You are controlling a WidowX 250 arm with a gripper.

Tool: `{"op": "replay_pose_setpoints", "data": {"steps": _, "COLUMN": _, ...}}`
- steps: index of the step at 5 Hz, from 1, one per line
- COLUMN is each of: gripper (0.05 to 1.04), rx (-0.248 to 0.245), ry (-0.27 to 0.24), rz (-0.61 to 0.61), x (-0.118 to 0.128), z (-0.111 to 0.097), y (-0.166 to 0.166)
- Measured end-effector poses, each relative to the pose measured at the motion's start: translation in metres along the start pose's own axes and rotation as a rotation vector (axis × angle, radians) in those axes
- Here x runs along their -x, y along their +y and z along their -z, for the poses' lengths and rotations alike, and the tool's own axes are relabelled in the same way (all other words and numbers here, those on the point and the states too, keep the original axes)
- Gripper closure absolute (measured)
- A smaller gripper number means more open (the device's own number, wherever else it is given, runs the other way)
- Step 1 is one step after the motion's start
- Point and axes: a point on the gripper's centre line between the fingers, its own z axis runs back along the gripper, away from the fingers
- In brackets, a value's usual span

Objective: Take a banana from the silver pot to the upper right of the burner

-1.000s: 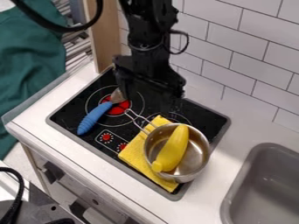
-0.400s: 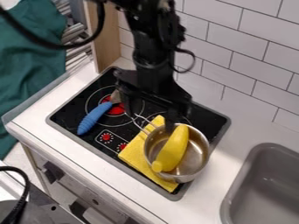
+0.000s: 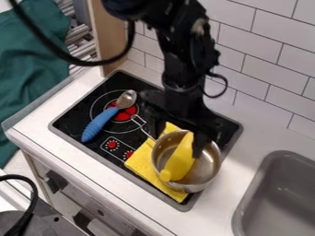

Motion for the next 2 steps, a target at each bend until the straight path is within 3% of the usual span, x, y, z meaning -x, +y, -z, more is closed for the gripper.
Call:
{"op": "replay_pose_setpoints", "data": {"steps": 1, "gripper": 0.073, "rx": 0.045, "ry": 0.018, "rz": -0.005, "x": -0.003, "z": 0.025, "y": 0.002}}
{"op": "replay_pose_setpoints", "data": {"steps": 2, "gripper": 0.073, "rx": 0.057, "ry": 0.015, "rz": -0.019, "x": -0.014, "z": 0.036, "y": 0.008}}
